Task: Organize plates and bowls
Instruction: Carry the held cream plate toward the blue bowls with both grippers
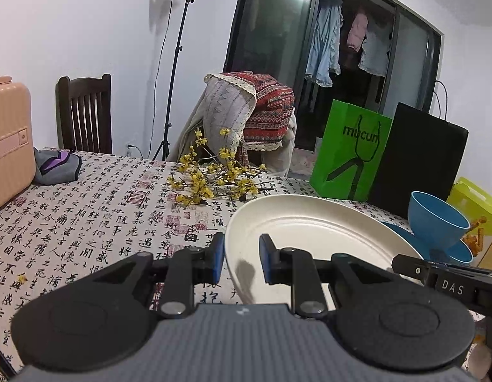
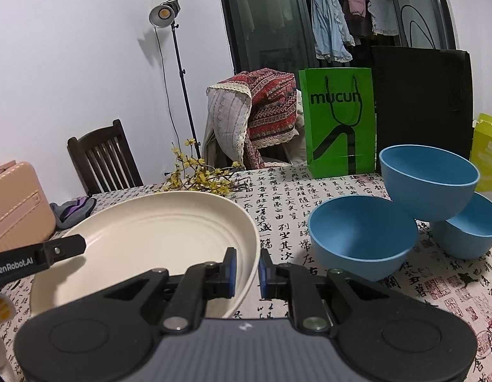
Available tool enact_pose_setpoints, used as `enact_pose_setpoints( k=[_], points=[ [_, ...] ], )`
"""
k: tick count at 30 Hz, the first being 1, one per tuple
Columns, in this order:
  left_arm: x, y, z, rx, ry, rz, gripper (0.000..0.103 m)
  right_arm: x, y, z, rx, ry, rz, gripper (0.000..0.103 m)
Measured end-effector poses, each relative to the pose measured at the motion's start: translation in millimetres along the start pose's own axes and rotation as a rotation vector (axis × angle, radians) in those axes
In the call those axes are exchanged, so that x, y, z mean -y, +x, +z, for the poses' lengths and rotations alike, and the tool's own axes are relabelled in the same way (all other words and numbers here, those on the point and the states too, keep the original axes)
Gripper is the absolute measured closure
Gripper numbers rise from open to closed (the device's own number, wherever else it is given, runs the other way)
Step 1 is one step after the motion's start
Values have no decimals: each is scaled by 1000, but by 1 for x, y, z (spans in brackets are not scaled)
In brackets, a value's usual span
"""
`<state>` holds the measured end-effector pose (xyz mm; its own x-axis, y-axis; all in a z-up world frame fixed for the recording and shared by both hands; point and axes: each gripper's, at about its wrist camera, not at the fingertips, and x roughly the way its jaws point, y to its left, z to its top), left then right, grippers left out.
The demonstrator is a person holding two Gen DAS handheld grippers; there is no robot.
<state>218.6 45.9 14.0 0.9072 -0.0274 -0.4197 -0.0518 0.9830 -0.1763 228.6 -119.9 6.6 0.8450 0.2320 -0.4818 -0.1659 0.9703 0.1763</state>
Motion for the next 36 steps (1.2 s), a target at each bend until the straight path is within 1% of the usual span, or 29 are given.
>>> enact_pose_setpoints(
  k=[12,36],
  points=[
    [10,-18,-10,6,-3,-18,80,8,-22,-10,14,9,-10,89],
    [34,-42,-36,-10,4,-45,80,28,-58,-31,21,24,-44,89]
  ],
)
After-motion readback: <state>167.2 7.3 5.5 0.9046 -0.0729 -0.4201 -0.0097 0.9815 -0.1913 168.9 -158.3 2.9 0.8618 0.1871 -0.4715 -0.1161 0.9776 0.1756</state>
